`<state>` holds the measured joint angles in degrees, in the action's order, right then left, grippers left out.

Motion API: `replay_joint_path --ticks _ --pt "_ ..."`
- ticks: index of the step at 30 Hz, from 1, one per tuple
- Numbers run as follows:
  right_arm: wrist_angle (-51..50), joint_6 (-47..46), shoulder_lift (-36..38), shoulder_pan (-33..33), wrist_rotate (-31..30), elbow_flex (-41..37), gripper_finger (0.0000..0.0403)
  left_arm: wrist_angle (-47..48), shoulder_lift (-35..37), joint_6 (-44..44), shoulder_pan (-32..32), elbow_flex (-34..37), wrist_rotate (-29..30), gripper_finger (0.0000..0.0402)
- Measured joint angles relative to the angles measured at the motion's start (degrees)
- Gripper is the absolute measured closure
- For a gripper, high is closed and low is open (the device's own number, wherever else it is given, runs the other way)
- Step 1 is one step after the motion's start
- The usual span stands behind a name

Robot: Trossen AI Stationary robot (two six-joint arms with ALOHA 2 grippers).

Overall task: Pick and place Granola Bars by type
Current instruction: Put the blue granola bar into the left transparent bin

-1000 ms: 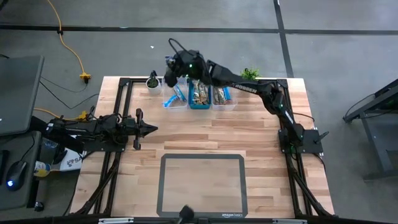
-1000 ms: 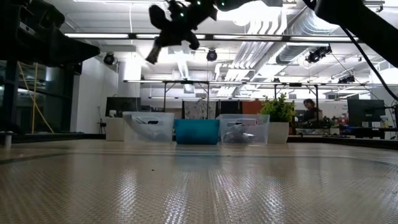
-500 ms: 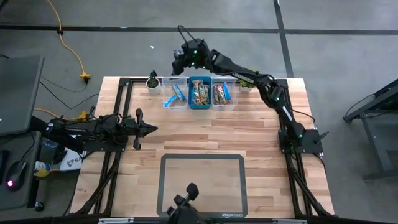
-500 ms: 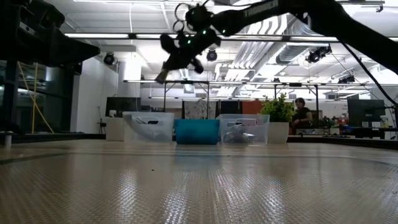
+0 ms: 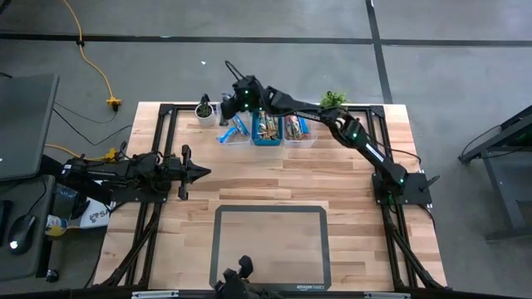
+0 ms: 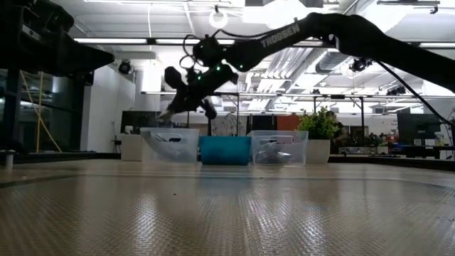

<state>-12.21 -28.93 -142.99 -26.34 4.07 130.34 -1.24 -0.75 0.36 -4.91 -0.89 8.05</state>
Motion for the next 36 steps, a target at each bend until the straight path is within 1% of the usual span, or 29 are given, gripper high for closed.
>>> replay_joint_path --ticks 3,6,12,28,31,36 --pt "-0.80 -7.58 -1.56 0.02 1.29 0.00 0.0368 0.00 0.00 0.01 0.02 -0.01 0.00 0.0401" --pt "-2.95 -11.02 -2.57 0.00 2.30 -0.02 0.0365 0.00 0.00 0.01 0.01 0.00 -0.02 0.0401" --pt "-9.81 -12.30 -2.65 0.26 -1.79 0.00 0.0370 0.00 0.00 0.00 0.02 0.00 -0.02 0.0401" --pt "-11.19 -12.17 -2.65 0.26 2.52 0.00 0.0366 0.00 0.00 0.02 0.00 0.00 -0.04 0.0401" --pt "-11.79 -12.50 -2.65 0.26 2.29 0.00 0.0356 0.00 0.00 0.01 0.01 -0.01 -0.04 0.0401" --pt "-12.36 -12.47 -2.65 0.26 2.36 0.00 0.0324 0.00 0.00 0.01 0.02 0.00 -0.04 0.0401"
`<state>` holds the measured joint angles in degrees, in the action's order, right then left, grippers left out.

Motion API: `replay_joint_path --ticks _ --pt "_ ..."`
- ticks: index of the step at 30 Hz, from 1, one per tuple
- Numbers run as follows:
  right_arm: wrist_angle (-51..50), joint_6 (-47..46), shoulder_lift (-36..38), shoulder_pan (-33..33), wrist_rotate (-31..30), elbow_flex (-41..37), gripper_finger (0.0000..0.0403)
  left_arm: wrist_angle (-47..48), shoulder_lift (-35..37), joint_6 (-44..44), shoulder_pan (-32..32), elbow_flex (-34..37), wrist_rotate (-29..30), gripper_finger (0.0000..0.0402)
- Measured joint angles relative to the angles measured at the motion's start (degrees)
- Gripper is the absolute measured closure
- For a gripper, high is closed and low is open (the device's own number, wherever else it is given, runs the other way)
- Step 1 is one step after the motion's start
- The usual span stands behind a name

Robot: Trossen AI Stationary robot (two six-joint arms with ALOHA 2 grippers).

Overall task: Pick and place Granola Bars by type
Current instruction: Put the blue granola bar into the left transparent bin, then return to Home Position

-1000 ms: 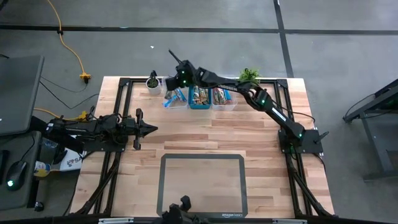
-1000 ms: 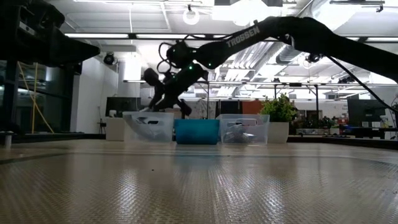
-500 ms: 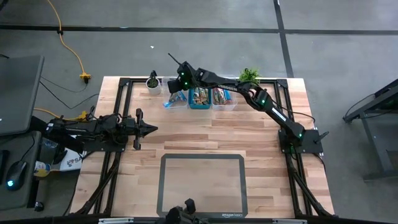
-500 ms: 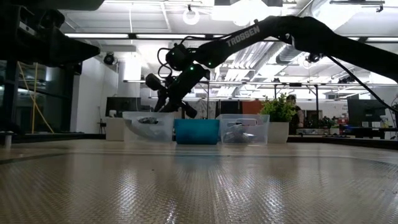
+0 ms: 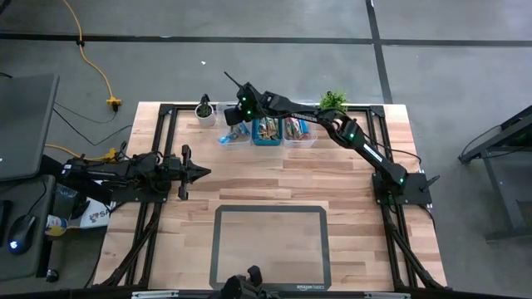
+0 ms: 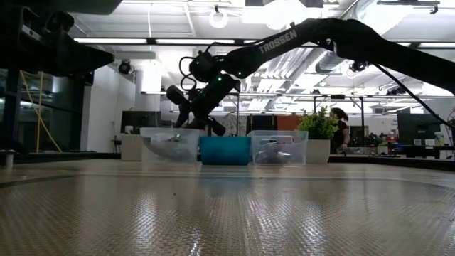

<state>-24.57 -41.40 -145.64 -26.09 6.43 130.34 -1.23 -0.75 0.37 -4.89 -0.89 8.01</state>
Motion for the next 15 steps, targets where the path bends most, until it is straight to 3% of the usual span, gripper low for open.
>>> replay_joint_path --ticks 15 --pt "0.32 0.27 1.33 0.00 1.44 0.11 0.0258 0.00 0.00 0.00 -0.01 0.00 -0.02 0.0401"
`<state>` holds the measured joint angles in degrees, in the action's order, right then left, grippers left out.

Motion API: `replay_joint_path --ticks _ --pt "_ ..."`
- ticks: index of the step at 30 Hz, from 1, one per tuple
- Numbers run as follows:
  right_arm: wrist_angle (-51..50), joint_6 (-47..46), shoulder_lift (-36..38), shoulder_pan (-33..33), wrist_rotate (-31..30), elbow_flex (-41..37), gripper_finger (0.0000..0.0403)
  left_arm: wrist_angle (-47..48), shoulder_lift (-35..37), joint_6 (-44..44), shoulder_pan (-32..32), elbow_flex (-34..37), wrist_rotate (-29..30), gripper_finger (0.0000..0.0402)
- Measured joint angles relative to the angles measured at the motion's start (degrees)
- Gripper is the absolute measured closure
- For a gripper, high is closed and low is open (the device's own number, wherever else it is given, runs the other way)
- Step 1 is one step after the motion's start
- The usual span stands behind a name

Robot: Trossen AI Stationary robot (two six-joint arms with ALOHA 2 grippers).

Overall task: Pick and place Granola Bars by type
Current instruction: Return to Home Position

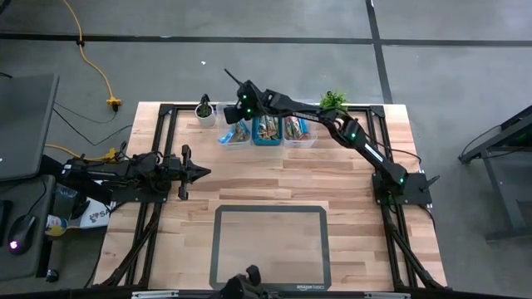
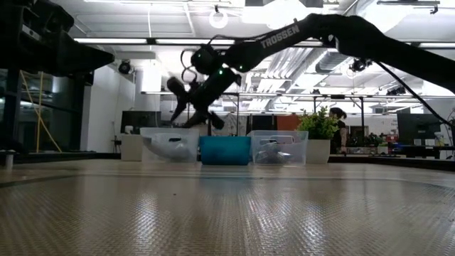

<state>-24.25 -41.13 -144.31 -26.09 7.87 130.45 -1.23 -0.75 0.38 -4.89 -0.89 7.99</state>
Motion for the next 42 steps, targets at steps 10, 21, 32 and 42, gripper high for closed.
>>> replay_joint_path --ticks 10,21,32,42 --pt "-0.07 2.65 6.48 -0.06 -1.26 0.09 0.0248 0.00 0.00 0.01 -0.01 -0.01 0.04 0.0401" --pt "-0.06 3.35 17.49 1.04 -0.35 0.09 0.0265 0.00 -0.01 -0.02 -0.01 -0.01 0.07 0.0401" --pt "-0.45 7.60 27.70 5.30 6.50 0.00 0.0288 0.00 -0.01 -0.02 0.00 0.00 0.09 0.0401" --pt "-8.06 16.99 35.55 11.52 6.83 -0.02 0.0357 0.00 -0.02 -0.02 -0.01 -0.01 0.16 0.0401"
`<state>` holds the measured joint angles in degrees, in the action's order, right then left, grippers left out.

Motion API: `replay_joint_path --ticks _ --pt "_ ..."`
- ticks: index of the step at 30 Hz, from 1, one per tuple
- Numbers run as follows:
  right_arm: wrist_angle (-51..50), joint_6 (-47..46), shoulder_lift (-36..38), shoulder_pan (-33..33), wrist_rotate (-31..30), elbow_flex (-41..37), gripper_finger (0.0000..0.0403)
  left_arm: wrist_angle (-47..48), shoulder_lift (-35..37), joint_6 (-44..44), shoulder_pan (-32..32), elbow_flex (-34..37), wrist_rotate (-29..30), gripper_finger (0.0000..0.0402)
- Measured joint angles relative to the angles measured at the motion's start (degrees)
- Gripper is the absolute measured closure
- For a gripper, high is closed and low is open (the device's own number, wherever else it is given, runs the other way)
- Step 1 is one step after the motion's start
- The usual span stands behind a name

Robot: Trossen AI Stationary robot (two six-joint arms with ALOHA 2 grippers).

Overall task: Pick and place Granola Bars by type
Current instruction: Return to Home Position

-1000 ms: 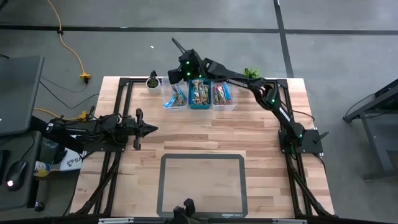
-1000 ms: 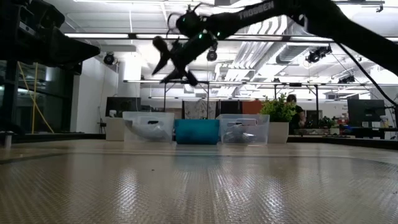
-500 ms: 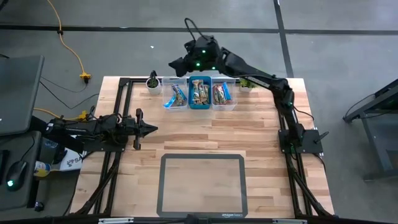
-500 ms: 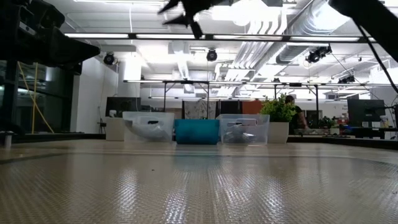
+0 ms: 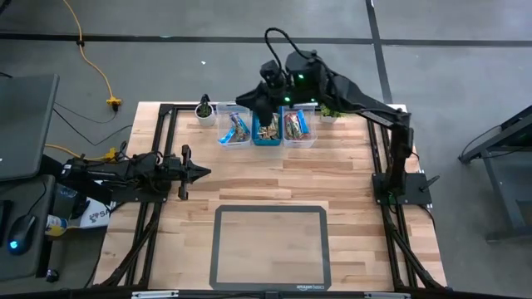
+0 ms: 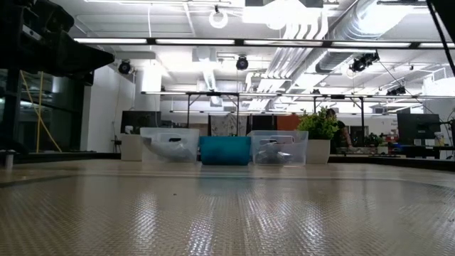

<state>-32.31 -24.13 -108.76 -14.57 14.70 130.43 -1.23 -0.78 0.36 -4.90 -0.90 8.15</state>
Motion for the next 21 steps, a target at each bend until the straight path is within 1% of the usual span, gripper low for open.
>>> replay_joint_path --ticks 3,5,9,16,21 --pt "-3.40 2.16 2.17 2.48 -3.52 0.00 0.0386 0.00 0.02 0.00 0.01 0.01 0.01 0.0401" --pt "-5.04 3.28 3.68 4.29 -5.69 -0.03 0.0398 0.00 0.02 0.00 -0.01 -0.01 0.03 0.0401" --pt "-7.87 6.08 6.78 7.96 -10.54 -0.04 0.0399 0.00 0.00 0.00 0.01 0.00 0.02 0.0401" --pt "-15.15 7.70 11.69 13.78 -23.71 -0.04 0.0402 0.00 0.00 0.02 0.01 0.01 0.01 0.0401" --pt "-20.15 7.47 14.89 17.45 -31.07 -0.04 0.0403 0.00 0.00 0.02 0.01 -0.01 0.01 0.0401"
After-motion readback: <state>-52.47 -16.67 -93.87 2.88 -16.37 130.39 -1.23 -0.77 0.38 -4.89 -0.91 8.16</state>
